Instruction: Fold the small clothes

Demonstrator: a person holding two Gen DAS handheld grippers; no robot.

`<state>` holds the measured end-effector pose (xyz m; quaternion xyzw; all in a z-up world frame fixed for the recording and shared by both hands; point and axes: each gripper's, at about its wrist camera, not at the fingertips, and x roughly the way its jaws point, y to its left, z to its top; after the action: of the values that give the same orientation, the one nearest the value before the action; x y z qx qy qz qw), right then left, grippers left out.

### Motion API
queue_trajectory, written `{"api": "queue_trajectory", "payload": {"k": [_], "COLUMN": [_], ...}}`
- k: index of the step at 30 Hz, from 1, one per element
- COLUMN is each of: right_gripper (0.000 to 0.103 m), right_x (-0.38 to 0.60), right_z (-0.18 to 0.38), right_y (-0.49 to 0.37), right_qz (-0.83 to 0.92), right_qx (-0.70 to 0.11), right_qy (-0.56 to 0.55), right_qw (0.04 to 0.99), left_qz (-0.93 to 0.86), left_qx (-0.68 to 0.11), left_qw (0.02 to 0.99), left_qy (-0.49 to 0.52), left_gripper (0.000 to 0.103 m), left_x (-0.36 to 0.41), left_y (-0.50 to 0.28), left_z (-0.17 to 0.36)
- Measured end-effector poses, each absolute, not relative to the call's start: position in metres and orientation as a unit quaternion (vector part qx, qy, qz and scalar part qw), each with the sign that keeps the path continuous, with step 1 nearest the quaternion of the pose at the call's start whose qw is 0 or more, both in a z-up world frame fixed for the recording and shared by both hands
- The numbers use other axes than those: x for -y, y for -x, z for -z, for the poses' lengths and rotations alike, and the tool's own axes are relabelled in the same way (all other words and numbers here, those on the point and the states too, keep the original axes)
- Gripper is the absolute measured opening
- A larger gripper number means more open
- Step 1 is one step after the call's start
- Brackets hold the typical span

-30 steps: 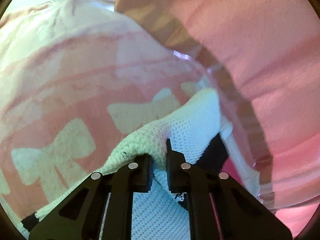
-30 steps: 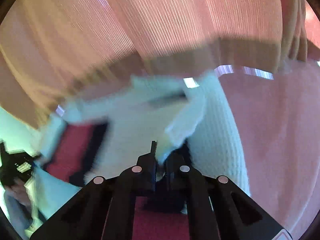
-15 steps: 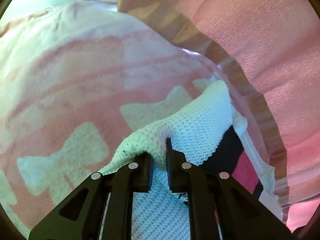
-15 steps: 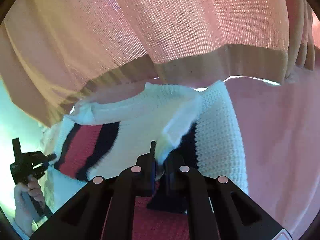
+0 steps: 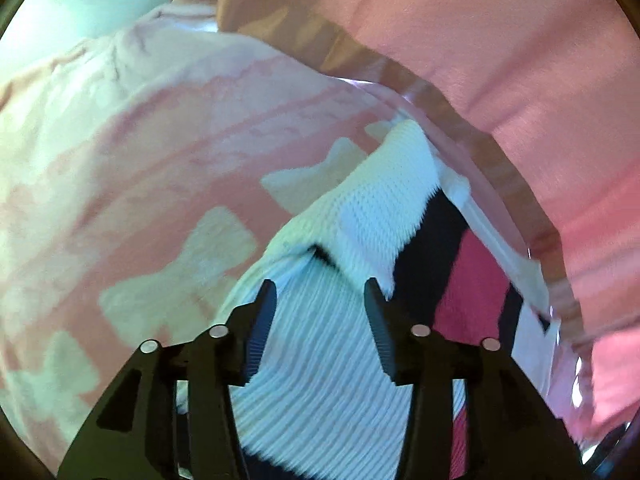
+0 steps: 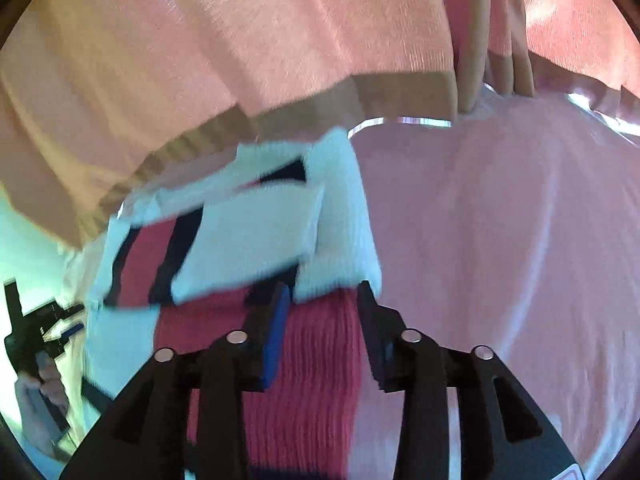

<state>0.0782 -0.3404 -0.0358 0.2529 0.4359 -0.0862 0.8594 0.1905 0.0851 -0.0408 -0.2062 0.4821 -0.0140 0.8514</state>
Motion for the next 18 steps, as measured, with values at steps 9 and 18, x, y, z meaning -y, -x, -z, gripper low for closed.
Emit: {"api": "queue_trajectory", "payload": {"k": [9, 18], "right_gripper": [0.051, 0.057], "right_x": [0.351, 0.385], "right_z": [0.054, 0.1], "right_y": [-0.088, -0.133], "right_qz": [0.098, 0.105], "right_qx": [-0.434, -0.433], "right_qy": [-0.282, -0.361], "right_qw": [0.85, 0.819], "left_qz": [0.029, 0.0], "left_qx": [-0.471, -0.453], "left_qw": [0.863, 0.87], "left_qy": [0.183, 0.192], "left_gripper": [0.049, 0.049], "left_x": [-0.082, -0.073], "left_y": [-0.181, -0.239], "left_z": [0.037, 0.051]}}
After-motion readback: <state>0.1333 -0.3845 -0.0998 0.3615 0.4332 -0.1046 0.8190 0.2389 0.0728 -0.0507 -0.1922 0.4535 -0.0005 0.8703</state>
